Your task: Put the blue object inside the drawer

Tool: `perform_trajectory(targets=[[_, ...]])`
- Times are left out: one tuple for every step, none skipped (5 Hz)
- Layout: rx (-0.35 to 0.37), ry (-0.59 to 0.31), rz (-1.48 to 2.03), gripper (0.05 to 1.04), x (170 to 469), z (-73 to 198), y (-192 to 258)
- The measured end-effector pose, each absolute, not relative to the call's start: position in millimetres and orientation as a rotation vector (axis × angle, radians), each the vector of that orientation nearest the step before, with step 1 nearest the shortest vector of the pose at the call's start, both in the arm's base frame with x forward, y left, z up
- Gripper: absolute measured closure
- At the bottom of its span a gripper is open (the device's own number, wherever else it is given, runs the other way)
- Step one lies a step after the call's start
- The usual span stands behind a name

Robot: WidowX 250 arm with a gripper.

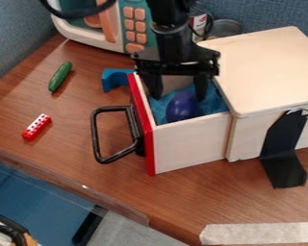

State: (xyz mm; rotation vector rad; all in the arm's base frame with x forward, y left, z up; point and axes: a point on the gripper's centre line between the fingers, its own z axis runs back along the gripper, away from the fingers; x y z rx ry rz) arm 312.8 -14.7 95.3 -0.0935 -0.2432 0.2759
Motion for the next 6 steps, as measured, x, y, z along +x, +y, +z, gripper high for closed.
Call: perform_trajectory(targets=[[-0.117,-0.263,0.277,0.084,305,117,-4],[-0.102,-0.268,0.291,0.084,291,137,18],[-0.084,-0.235,0.296,0.084,272,128,38],[-0.082,-0.247,0.327,0.084,248,131,73],[-0.087,-0.25,0.339,0.084,226,128,99],[-0.066,-0.257,0.364,0.084,201,133,133]])
